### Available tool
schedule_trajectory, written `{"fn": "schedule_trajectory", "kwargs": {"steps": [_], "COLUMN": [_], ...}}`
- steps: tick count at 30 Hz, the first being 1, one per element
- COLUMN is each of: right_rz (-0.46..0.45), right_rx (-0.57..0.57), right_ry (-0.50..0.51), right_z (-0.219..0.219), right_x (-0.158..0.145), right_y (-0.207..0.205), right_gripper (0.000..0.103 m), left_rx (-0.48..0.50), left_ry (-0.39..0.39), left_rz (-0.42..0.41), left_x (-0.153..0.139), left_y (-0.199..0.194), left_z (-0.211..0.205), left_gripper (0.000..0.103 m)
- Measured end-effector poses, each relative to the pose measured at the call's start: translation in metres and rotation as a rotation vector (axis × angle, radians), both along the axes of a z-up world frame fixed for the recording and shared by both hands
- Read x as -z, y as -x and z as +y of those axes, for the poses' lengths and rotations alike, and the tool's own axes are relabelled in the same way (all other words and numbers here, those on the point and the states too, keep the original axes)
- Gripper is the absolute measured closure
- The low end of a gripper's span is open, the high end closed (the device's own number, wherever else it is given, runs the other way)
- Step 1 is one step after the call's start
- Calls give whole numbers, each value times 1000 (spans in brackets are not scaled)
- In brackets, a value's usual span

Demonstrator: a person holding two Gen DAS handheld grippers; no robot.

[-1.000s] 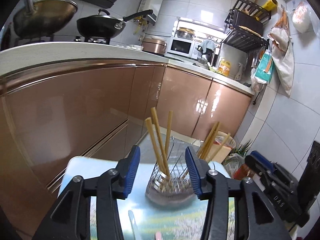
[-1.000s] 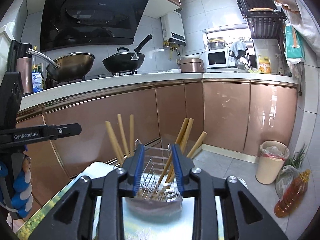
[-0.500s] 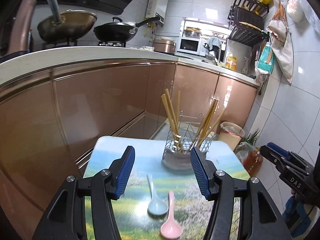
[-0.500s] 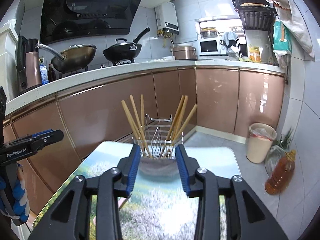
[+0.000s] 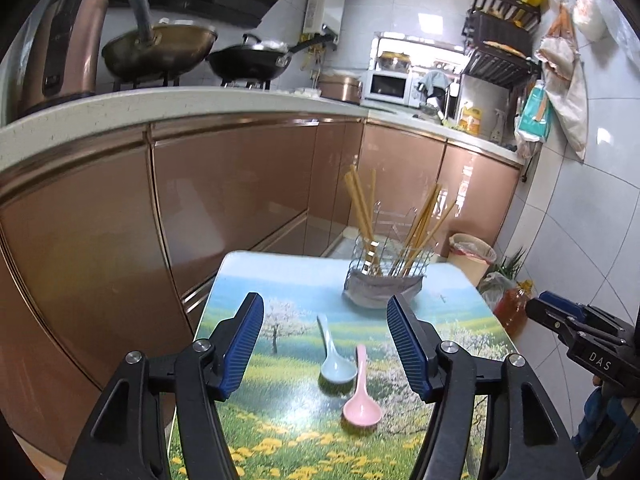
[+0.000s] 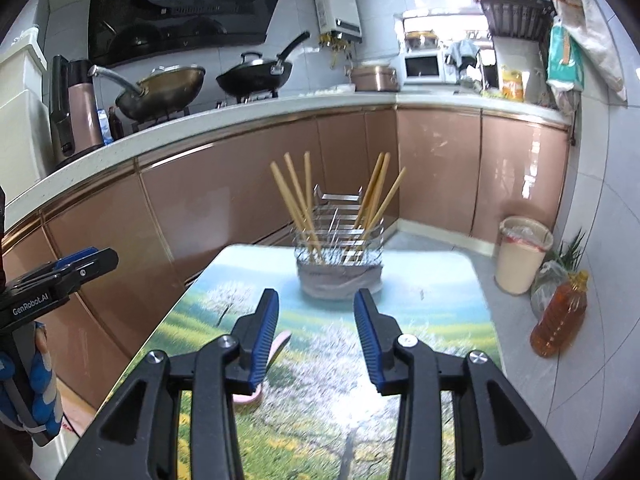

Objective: Organize utensils
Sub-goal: 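Raise both open tools back above the spoons on the table, then lower the left tool onto the light blue spoon handle and close it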

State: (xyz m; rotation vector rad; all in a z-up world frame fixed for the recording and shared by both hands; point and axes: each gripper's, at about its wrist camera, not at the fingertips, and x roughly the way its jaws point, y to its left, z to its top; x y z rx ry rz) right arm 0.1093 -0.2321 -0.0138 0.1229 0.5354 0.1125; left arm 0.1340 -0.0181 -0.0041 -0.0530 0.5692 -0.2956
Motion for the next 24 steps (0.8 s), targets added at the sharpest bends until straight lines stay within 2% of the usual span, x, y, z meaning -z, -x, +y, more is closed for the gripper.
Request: {"fn": "schedule_trajectory", "kwargs": {"steps": [4, 8, 13, 21, 24], "right_rz": [67, 88, 109, 159, 183], "right_rx": [-19, -24, -16, 20, 20], "right_ry": [2, 6, 11, 12, 21], "right_z": [5, 7, 7, 5, 8], "right_x": [11, 19, 28, 43, 50], "right_y": [-12, -18, -25, -33, -36], "right_gripper": [66, 66, 66, 65, 65], "left_rx": [-17, -47, -74, -87, -89], "left_ry": [2, 8, 3, -24, -27], "left_rz": [61, 109, 129, 146, 162], "left_x": [15, 32, 44, 60, 67], "left_y": [-12, -23, -30, -37, -40], "left_z": [11, 24, 32, 30, 32], "left_gripper": [40, 40, 39, 29, 29]}}
